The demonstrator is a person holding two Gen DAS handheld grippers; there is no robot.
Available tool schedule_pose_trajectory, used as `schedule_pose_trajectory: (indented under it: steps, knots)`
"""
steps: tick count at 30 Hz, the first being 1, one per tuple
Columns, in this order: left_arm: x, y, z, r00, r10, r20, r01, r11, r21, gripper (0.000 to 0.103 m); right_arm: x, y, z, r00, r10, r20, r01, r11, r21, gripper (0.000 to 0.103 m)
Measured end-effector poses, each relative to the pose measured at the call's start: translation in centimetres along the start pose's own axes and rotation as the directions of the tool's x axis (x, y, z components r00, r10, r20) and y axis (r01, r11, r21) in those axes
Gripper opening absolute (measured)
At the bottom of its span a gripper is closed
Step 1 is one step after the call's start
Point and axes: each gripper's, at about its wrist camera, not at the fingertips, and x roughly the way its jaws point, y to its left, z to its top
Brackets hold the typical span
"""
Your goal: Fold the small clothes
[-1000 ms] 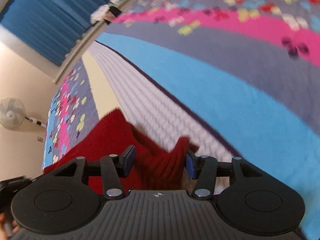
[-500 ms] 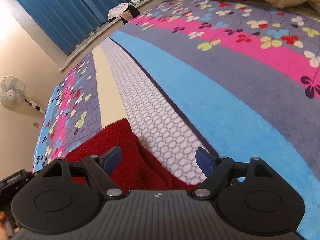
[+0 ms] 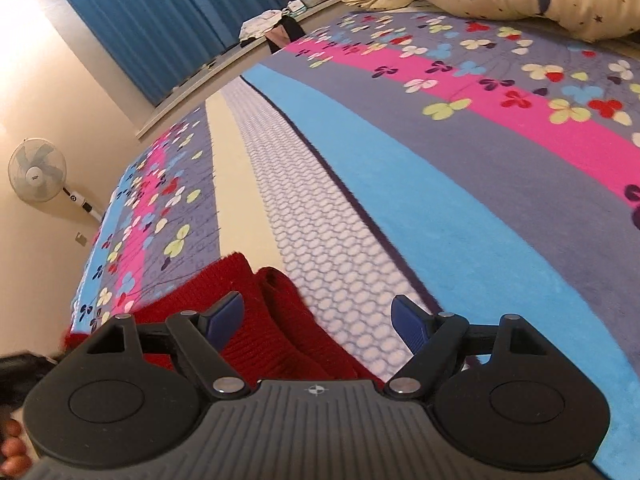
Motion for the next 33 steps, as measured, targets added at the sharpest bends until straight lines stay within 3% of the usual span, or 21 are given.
schedule_pose_trajectory:
  steps: [2,4,5,7,8,9,11,12,14,17,19,20,23,25,26,27,28,29,31,33]
  knots:
    - [2.5,0.1,-0.2,0.999,0.025,-0.042,-0.025,1.0,-0.01,0.015,0.9,0.3,0.1,1.0,-0.015,-0.019,0.014,1.0,-0.015,0.082]
    - [2.8,-0.5,-0.2,0.999,0.033,-0.027,-0.033,0.999,-0.006,0.02,1.4,0.5,0.3,0.999,-0.002,-0.039,0.001,1.0,-0.017,0.082]
    - [2.4,-0.6,-0.1,1.0,0.022,-0.02,-0.023,1.0,-0.017,0.028,1.4,0.8,0.4,0.999,0.022,-0.037,-0.023,0.999,-0.028,0.082]
    - [1.4,-0.6,-0.2,0.999,0.045,-0.009,-0.045,0.998,-0.031,0.06,1.6,2.0,0.6,0.995,0.086,-0.04,-0.09,0.991,-0.099,0.079]
    - [0.8,-0.4,-0.4,0.998,0.069,-0.006,-0.069,0.997,-0.041,0.083,2.1,2.8,0.6,0.992,0.108,-0.06,-0.115,0.982,-0.147,0.079]
    - [0.1,-0.2,-0.8,0.997,0.081,0.002,-0.081,0.995,-0.05,0.094,3.0,3.5,0.5,0.988,0.118,-0.099,-0.135,0.971,-0.196,0.076]
    - [-1.4,0.0,-2.0,0.996,0.095,0.001,-0.094,0.993,-0.077,0.096,6.1,4.5,-0.4,0.978,0.055,-0.203,-0.111,0.955,-0.276,0.068]
    - [-1.9,0.0,-2.6,0.996,0.083,-0.015,-0.084,0.993,-0.077,0.097,7.9,4.5,-1.1,0.966,0.013,-0.257,-0.093,0.949,-0.302,0.069]
    - [-2.7,-0.2,-4.5,0.995,0.083,-0.047,-0.087,0.992,-0.09,0.097,8.7,4.2,-0.9,0.965,0.016,-0.261,-0.09,0.957,-0.274,0.073]
    - [-3.3,0.0,-8.0,0.996,0.03,-0.081,-0.041,0.989,-0.144,0.103,7.6,3.3,0.8,0.954,0.094,-0.285,-0.158,0.965,-0.211,0.074]
    - [-3.1,0.3,-9.9,0.995,-0.001,-0.103,-0.017,0.985,-0.171,0.103,7.5,2.1,1.3,0.942,0.141,-0.304,-0.202,0.963,-0.179,0.089]
    - [-2.8,0.4,-10.6,0.993,-0.007,-0.117,-0.014,0.984,-0.175,0.103,7.9,1.8,1.5,0.934,0.146,-0.325,-0.214,0.96,-0.182,0.091]
    - [-1.4,1.5,-11.8,0.989,-0.063,-0.132,0.03,0.97,-0.24,0.103,10.6,1.0,1.6,0.89,0.148,-0.43,-0.252,0.948,-0.196,0.101]
    - [-0.8,2.5,-11.7,0.985,-0.103,-0.137,0.057,0.952,-0.301,0.103,12.4,0.1,1.6,0.856,0.197,-0.477,-0.288,0.95,-0.123,0.103]
    - [-0.9,2.8,-11.5,0.986,-0.116,-0.119,0.073,0.945,-0.317,0.09,12.9,-0.3,1.8,0.842,0.222,-0.492,-0.298,0.951,-0.081,0.103]
    - [-1.1,2.9,-11.1,0.984,-0.144,-0.105,0.105,0.945,-0.31,0.069,12.8,-0.5,1.8,0.838,0.233,-0.493,-0.298,0.953,-0.057,0.096]
    - [-1.1,3.0,-10.5,0.984,-0.133,-0.115,0.093,0.948,-0.305,0.067,12.3,-0.6,1.6,0.825,0.269,-0.497,-0.317,0.948,-0.014,0.073]
    - [-1.2,3.2,-10.0,0.984,-0.131,-0.117,0.09,0.949,-0.302,0.059,11.5,-0.7,1.2,0.828,0.289,-0.481,-0.309,0.95,0.04,0.066]
    - [-0.9,3.7,-8.6,0.984,-0.123,-0.131,0.085,0.96,-0.266,0.049,9.2,-0.3,0.0,0.874,0.25,-0.416,-0.251,0.967,0.052,0.05]
    - [-1.0,4.2,-7.0,0.989,-0.1,-0.113,0.071,0.969,-0.235,0.039,6.7,0.4,-2.3,0.922,0.2,-0.332,-0.198,0.979,0.041,0.049]
